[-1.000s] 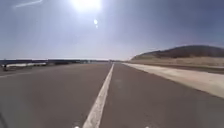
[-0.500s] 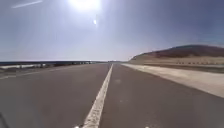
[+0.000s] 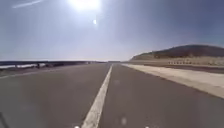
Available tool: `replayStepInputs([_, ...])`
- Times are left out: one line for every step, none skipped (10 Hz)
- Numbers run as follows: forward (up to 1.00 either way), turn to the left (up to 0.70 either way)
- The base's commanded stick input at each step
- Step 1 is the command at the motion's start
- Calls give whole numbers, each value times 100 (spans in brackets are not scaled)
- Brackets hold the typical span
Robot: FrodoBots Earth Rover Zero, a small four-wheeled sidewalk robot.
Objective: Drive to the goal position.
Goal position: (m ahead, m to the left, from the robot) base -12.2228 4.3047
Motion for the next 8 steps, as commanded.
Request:
replayStepInputs([100,0])
replayStepInputs([100,0])
replayStepInputs([100,0])
replayStepInputs([100,0])
replayStepInputs([100,0])
replayStepInputs([100,7])
replayStepInputs([100,20])
replayStepInputs([100,21])
